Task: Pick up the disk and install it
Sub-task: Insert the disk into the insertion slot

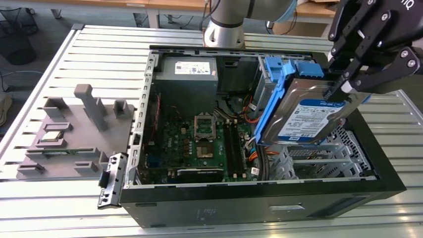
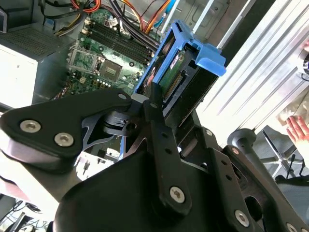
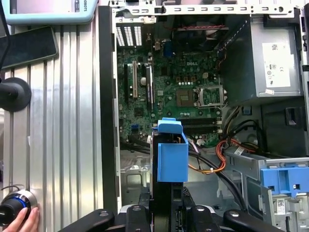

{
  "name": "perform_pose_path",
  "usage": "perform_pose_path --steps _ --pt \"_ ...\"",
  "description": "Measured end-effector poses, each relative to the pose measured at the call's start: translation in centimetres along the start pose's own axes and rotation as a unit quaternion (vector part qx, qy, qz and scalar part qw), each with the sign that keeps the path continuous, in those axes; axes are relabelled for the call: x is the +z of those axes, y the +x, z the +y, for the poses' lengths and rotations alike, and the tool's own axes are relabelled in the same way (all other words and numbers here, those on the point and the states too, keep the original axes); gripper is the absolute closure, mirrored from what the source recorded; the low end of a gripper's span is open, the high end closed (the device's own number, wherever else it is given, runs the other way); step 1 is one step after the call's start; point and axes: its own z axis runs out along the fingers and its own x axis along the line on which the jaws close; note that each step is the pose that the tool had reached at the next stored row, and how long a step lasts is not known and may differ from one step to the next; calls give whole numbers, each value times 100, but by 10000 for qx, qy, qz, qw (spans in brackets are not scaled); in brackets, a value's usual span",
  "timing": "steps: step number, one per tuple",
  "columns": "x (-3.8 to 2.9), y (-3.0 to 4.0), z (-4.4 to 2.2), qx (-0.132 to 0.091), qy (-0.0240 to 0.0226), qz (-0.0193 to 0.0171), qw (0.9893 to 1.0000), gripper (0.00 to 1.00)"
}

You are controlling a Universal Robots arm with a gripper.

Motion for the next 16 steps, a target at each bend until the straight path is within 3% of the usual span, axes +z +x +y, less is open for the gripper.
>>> perform_pose_path --steps 9,16 --pt "19 57 -117 -1 0 -1 10000 65" --pt "29 49 -299 -21 -1 1 10000 65"
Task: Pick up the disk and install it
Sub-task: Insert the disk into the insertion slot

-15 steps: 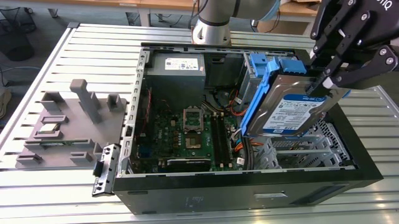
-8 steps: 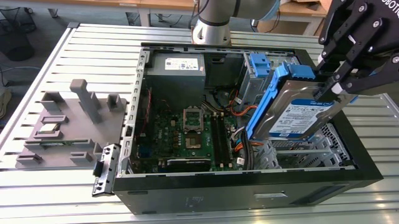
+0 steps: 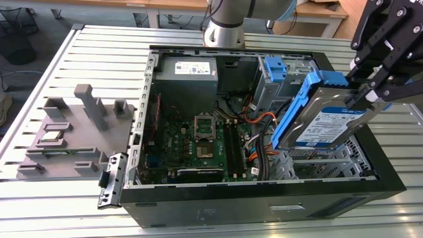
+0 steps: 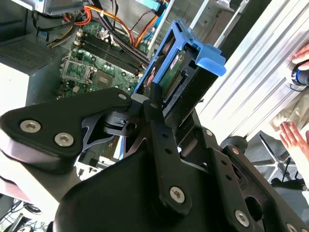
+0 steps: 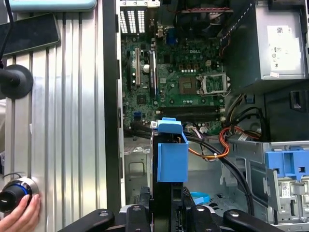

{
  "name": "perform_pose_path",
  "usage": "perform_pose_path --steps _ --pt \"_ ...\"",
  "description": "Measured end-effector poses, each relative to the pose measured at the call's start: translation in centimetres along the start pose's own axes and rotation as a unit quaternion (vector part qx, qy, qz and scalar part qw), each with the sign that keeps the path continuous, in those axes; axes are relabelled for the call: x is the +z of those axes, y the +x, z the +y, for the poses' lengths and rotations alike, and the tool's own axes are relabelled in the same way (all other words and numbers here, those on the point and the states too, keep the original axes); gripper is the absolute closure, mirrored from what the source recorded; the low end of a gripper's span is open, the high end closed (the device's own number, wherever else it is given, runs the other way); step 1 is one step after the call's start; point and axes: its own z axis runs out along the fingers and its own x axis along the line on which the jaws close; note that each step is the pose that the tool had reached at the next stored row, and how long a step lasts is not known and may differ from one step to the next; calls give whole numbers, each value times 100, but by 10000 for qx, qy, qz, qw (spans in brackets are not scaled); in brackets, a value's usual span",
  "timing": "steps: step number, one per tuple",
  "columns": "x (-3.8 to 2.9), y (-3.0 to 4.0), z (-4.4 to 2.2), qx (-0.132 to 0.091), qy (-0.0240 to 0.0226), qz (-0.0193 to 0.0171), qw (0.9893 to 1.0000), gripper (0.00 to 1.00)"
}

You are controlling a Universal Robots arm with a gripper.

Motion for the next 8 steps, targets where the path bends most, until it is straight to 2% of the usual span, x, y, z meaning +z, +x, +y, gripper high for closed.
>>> perform_pose_path --steps 4,8 --pt "6 -2 -50 -28 -1 4 10000 65" --pt "17 -1 -55 -123 -2 1 9999 65"
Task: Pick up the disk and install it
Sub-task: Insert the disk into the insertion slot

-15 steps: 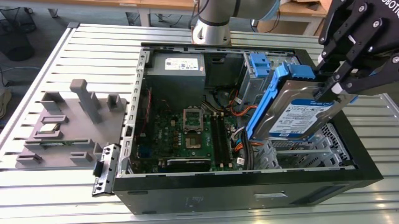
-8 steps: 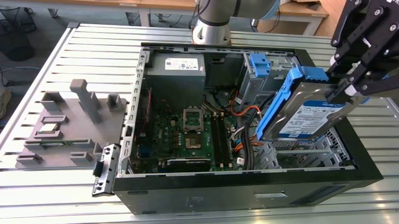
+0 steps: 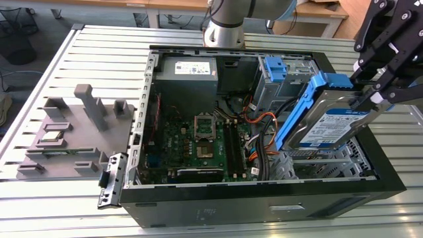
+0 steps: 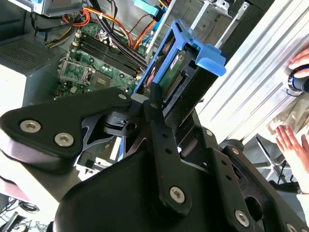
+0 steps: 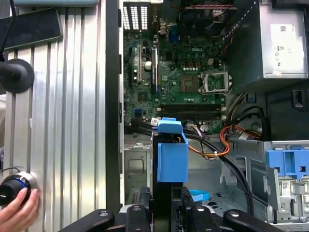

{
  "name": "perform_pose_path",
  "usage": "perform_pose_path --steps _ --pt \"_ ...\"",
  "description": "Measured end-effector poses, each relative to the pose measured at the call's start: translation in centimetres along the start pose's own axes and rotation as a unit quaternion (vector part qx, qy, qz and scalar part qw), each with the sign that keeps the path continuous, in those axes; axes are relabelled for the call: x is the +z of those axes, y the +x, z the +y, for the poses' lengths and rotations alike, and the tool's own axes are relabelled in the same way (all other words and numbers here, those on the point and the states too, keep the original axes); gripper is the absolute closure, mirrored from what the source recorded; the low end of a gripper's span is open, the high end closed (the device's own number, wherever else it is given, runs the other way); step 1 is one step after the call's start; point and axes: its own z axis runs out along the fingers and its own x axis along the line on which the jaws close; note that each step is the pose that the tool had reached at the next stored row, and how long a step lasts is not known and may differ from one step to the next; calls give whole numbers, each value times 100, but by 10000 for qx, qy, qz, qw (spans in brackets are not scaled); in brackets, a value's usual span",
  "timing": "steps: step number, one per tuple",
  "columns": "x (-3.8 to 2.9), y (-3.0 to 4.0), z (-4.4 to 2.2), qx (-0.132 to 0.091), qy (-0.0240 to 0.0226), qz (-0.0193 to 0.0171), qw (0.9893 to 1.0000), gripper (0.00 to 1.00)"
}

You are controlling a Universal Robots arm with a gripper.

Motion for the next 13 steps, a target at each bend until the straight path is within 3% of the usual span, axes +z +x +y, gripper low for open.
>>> perform_pose_path --steps 5,13 --pt "5 0 -2 -185 23 -38 9998 65" --pt "7 0 -15 -204 28 -44 9998 65"
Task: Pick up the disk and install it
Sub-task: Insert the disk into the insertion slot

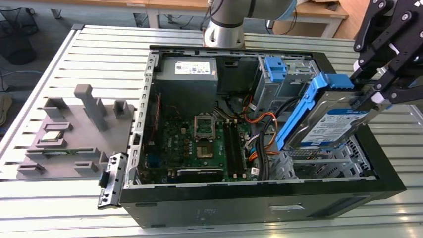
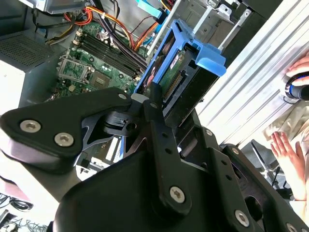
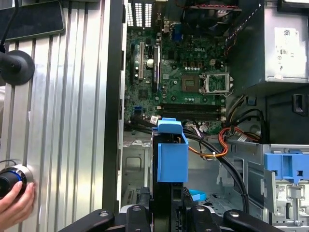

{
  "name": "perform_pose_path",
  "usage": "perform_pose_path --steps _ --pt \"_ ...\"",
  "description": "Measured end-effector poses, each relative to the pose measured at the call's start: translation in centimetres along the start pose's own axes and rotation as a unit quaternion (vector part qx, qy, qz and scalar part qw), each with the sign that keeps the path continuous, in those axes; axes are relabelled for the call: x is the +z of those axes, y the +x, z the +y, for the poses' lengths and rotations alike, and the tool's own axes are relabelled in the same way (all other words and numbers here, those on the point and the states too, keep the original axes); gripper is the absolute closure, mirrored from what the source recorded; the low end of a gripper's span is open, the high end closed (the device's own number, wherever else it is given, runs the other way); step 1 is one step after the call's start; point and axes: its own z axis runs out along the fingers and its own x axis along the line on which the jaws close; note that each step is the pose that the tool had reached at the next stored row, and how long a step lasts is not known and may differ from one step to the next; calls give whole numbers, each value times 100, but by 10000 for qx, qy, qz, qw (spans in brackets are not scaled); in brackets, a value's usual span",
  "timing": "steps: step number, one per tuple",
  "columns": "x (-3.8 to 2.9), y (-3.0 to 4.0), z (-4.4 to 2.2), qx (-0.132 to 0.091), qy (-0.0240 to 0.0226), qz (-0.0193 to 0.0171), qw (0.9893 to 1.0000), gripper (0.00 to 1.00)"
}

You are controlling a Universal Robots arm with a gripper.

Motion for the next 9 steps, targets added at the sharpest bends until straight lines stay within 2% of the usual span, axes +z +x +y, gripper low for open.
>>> perform_pose_path --steps 9 --pt "3 4 -97 1 -2 0 10000 65"
